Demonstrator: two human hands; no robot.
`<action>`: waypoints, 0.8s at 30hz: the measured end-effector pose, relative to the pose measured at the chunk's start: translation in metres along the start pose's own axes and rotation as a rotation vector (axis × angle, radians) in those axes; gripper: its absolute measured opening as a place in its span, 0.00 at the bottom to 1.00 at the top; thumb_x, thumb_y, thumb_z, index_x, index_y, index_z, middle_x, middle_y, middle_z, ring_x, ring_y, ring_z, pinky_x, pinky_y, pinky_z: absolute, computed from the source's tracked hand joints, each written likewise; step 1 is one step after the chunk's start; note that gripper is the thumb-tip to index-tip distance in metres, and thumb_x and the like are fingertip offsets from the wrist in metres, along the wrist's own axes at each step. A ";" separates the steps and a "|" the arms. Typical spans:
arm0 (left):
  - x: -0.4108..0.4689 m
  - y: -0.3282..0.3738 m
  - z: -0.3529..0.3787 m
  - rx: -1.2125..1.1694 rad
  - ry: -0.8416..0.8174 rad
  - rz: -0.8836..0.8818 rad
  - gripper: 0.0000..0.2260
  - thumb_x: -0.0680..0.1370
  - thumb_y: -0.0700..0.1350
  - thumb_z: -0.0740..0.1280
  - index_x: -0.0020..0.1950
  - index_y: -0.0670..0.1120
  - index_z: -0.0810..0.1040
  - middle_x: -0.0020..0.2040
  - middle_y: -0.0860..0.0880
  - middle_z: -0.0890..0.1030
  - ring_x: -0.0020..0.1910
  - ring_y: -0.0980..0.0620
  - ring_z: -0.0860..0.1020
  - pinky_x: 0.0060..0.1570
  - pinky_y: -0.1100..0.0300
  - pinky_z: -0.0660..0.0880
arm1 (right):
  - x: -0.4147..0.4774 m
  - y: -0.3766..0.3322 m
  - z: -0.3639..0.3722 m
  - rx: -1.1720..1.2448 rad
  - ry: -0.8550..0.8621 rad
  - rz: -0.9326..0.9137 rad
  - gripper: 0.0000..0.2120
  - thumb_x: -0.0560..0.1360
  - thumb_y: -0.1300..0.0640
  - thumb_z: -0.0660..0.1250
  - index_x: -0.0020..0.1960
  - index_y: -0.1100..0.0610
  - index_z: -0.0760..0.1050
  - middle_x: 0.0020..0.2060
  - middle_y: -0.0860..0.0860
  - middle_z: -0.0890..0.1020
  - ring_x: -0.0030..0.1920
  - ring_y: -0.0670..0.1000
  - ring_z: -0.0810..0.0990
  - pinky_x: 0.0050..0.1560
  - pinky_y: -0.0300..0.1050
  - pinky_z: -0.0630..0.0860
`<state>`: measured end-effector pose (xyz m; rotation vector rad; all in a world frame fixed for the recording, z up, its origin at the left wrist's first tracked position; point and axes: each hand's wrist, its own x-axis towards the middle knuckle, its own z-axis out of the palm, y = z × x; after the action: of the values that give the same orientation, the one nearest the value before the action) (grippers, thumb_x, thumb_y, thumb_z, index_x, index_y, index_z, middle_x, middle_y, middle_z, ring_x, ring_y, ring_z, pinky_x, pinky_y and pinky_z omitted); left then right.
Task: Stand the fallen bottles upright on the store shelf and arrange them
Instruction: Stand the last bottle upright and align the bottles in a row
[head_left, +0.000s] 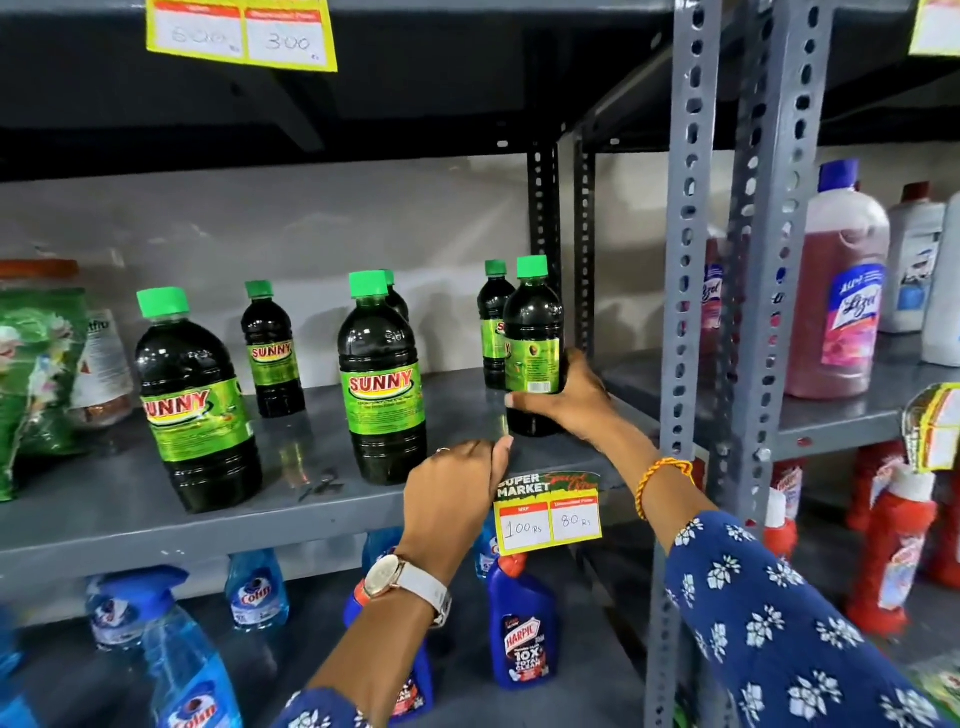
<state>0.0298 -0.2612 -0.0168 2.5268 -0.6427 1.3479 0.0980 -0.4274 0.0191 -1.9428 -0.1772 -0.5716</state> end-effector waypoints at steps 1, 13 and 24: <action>0.000 0.000 0.001 0.001 0.003 0.001 0.16 0.70 0.44 0.74 0.25 0.43 0.73 0.20 0.45 0.75 0.16 0.45 0.72 0.17 0.65 0.64 | 0.001 0.001 0.000 0.004 0.004 0.017 0.33 0.60 0.50 0.78 0.59 0.51 0.66 0.49 0.48 0.79 0.51 0.50 0.78 0.50 0.46 0.72; -0.002 0.000 0.001 -0.042 0.021 -0.013 0.16 0.72 0.44 0.72 0.26 0.42 0.74 0.21 0.43 0.76 0.17 0.43 0.73 0.18 0.62 0.65 | 0.002 0.003 -0.002 0.057 -0.052 0.026 0.27 0.59 0.49 0.76 0.55 0.48 0.71 0.55 0.53 0.78 0.57 0.55 0.77 0.61 0.55 0.72; -0.003 0.000 0.001 -0.040 0.016 -0.009 0.16 0.74 0.45 0.69 0.28 0.41 0.75 0.23 0.43 0.77 0.19 0.43 0.73 0.19 0.62 0.65 | 0.004 0.007 -0.003 0.140 -0.072 0.054 0.31 0.62 0.55 0.76 0.57 0.51 0.60 0.51 0.49 0.76 0.55 0.52 0.75 0.60 0.51 0.72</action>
<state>0.0291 -0.2604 -0.0193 2.4818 -0.6474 1.3371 0.1027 -0.4338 0.0161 -1.8280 -0.2043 -0.4418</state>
